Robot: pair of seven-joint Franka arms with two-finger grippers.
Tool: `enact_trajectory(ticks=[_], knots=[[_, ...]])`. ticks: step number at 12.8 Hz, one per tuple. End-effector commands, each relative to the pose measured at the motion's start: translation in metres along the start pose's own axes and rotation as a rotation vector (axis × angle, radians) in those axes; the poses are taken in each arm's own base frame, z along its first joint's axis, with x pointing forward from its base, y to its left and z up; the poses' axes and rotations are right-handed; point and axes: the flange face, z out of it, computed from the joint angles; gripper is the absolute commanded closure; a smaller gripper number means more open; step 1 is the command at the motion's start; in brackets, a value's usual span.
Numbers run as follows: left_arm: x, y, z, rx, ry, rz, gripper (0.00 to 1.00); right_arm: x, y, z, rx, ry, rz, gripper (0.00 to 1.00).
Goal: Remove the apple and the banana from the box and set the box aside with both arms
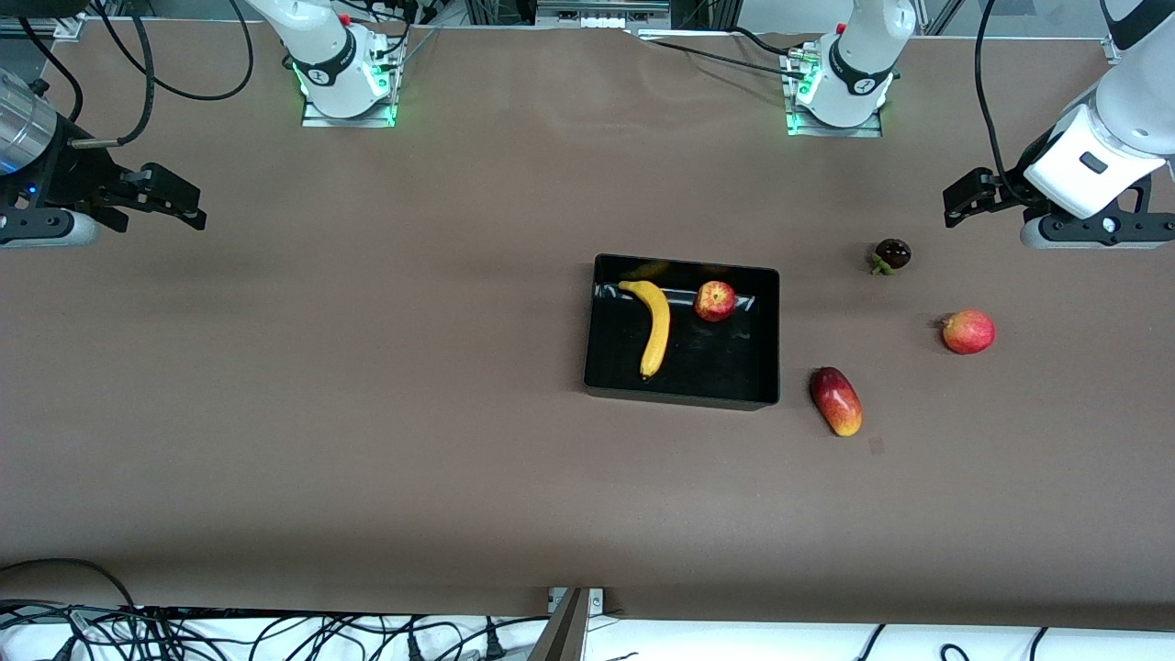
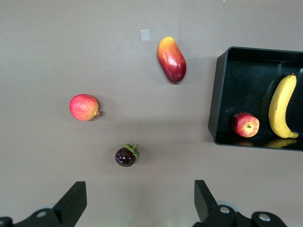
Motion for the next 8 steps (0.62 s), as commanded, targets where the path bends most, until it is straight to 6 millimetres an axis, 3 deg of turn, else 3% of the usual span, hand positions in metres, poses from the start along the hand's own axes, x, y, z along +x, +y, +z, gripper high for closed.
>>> enact_trajectory(ticks=[1, 6, 8], knots=[[0.003, -0.002, -0.003, -0.018, -0.008, 0.008, 0.00, 0.001, 0.001, -0.005, -0.011, 0.002, 0.011, 0.00], [0.008, 0.008, 0.007, -0.018, -0.061, 0.006, 0.00, 0.001, 0.002, -0.005, -0.011, 0.002, 0.013, 0.00], [0.019, 0.027, 0.012, -0.030, -0.085, 0.042, 0.00, 0.001, 0.003, -0.005, -0.011, 0.002, 0.014, 0.00]])
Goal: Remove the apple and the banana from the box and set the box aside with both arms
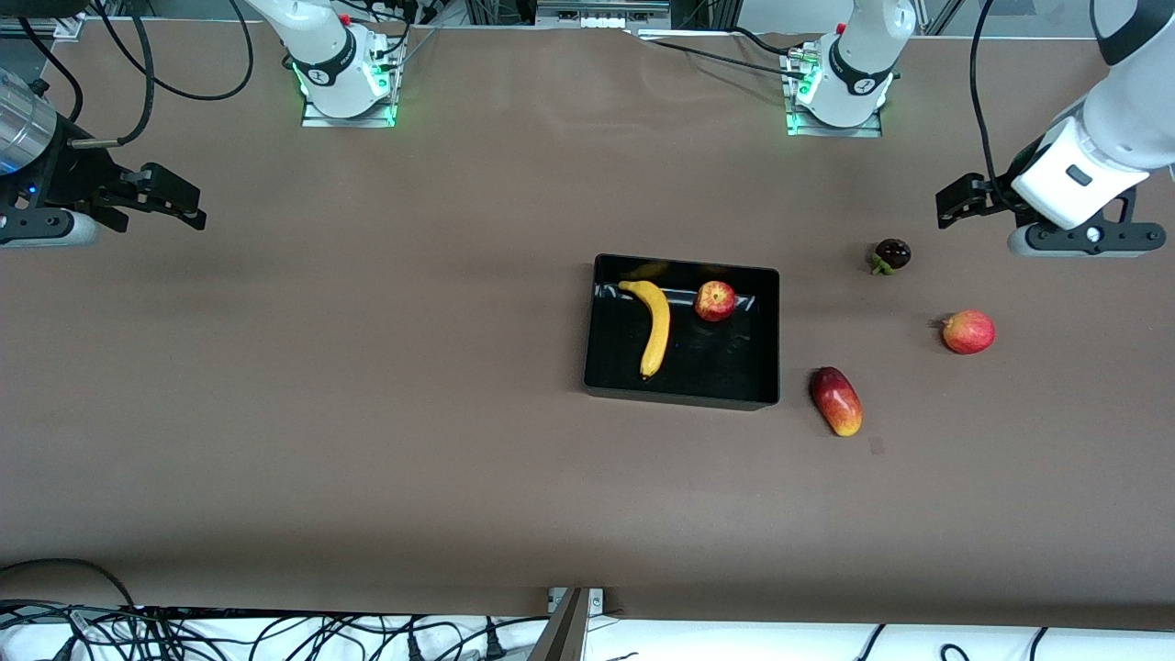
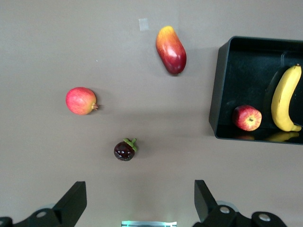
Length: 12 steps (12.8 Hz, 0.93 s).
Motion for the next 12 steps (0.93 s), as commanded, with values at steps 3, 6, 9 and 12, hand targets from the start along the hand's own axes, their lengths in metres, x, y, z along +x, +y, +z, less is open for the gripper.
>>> enact_trajectory(ticks=[3, 6, 9, 12], knots=[[0.032, 0.062, 0.019, -0.029, -0.062, 0.104, 0.00, 0.001, 0.003, -0.005, -0.011, 0.002, 0.014, 0.00], [0.050, 0.138, 0.068, -0.022, -0.059, 0.039, 0.00, 0.001, 0.003, -0.005, -0.011, 0.001, 0.014, 0.00], [0.059, 0.200, 0.137, -0.021, -0.049, -0.060, 0.00, 0.001, 0.003, -0.005, -0.011, 0.001, 0.014, 0.00], [0.054, 0.225, 0.213, -0.044, 0.012, -0.038, 0.00, 0.001, 0.003, -0.005, -0.011, 0.002, 0.014, 0.00]])
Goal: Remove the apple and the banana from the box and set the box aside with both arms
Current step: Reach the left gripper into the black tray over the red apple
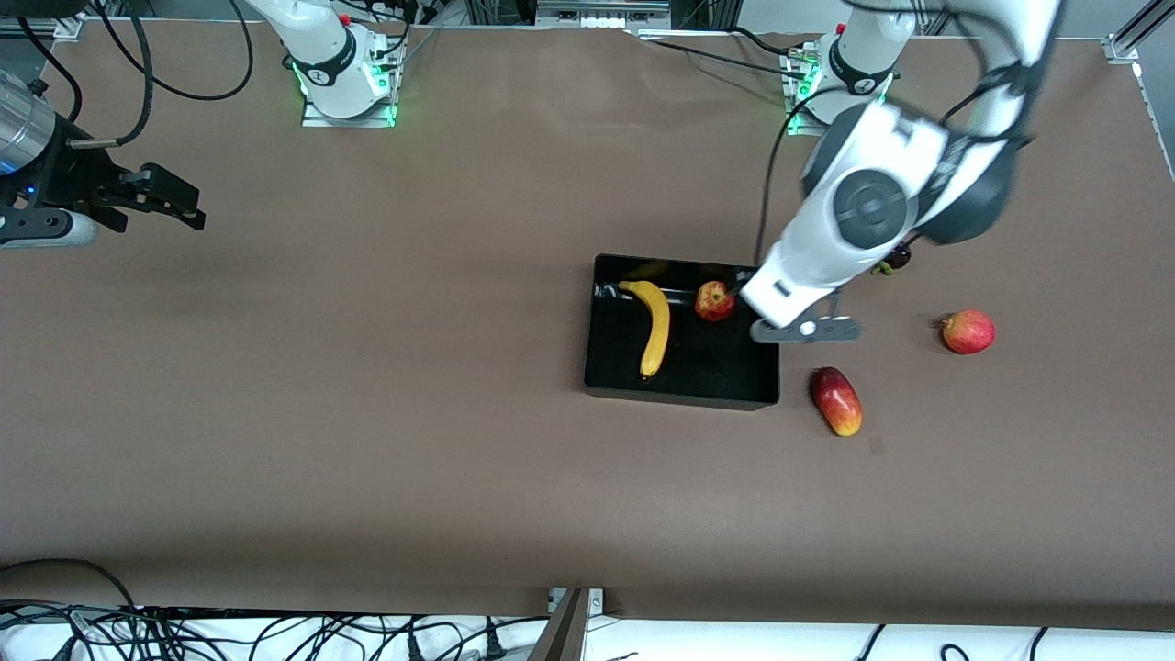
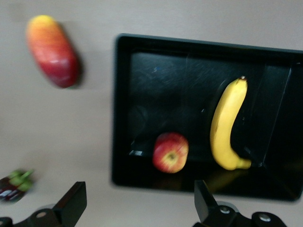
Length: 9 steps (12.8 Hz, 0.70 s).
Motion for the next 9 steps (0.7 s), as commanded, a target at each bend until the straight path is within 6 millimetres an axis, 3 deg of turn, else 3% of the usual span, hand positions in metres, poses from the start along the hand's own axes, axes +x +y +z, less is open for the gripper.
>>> enact_trajectory(ticks=[1, 3, 4, 9], knots=[[-0.015, 0.014, 0.059, -0.026, 0.044, -0.001, 0.00, 0.001, 0.002, -0.005, -0.011, 0.002, 0.012, 0.00], [-0.036, 0.035, 0.109, -0.040, 0.075, -0.033, 0.00, 0.001, 0.002, -0.005, -0.012, 0.001, 0.012, 0.00], [-0.039, 0.037, 0.126, -0.040, 0.075, -0.027, 0.00, 0.001, 0.002, -0.005, -0.011, 0.002, 0.012, 0.00], [-0.037, 0.034, 0.150, 0.039, 0.093, 0.050, 0.00, 0.001, 0.002, -0.005, -0.011, 0.002, 0.012, 0.00]])
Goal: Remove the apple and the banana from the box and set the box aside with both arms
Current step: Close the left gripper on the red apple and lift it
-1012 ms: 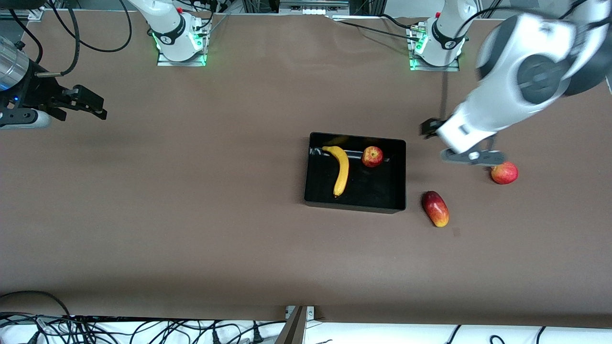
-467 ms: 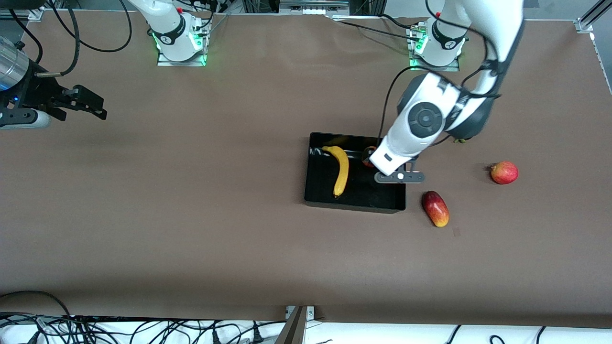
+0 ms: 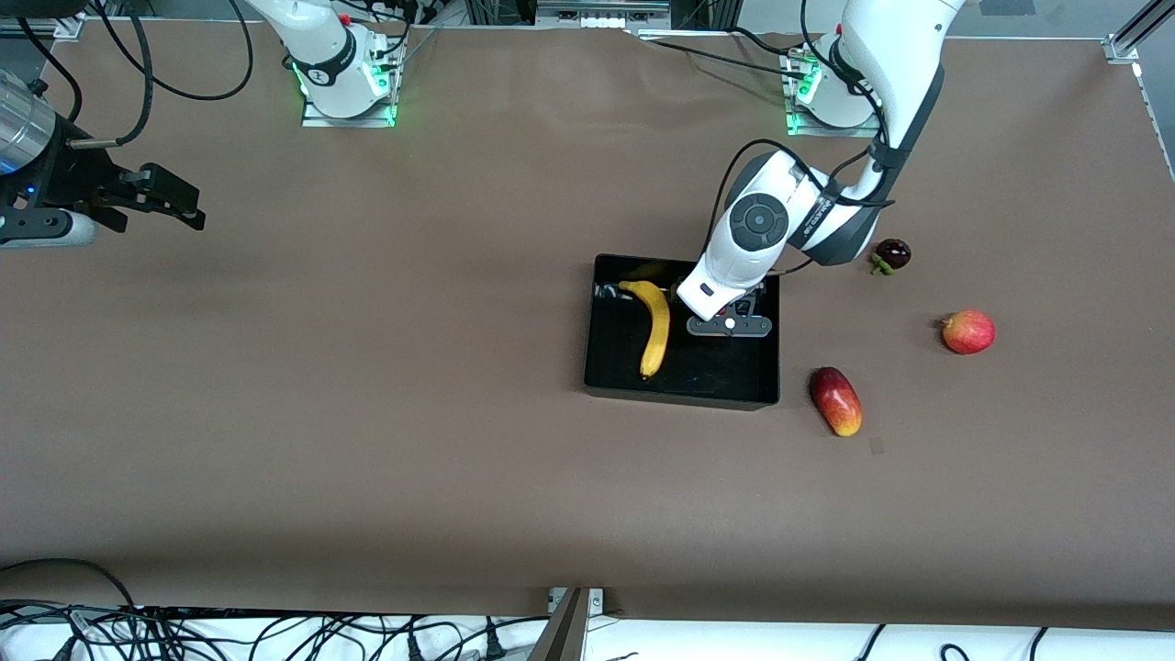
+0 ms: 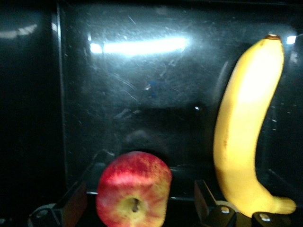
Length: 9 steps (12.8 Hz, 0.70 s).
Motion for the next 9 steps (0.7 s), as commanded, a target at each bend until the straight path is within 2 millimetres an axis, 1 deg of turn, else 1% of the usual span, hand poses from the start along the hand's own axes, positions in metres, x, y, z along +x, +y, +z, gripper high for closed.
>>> enact_trajectory(ticks=[1, 5, 7, 8, 9], knots=[[0.000, -0.001, 0.006, 0.022, 0.009, 0.016, 0.00, 0.001, 0.002, -0.004, -0.011, 0.001, 0.012, 0.00], [-0.004, 0.002, 0.024, 0.033, -0.020, 0.017, 0.00, 0.001, 0.002, -0.005, -0.011, 0.002, 0.012, 0.00], [-0.003, 0.001, 0.027, 0.033, -0.023, 0.008, 0.48, 0.001, 0.002, -0.005, -0.011, 0.002, 0.012, 0.00], [-0.001, 0.000, 0.025, 0.032, -0.020, 0.006, 0.61, 0.001, 0.002, -0.005, -0.011, 0.002, 0.012, 0.00], [0.000, 0.000, 0.022, 0.031, -0.017, 0.006, 0.67, 0.001, 0.002, -0.005, -0.011, 0.002, 0.012, 0.00]])
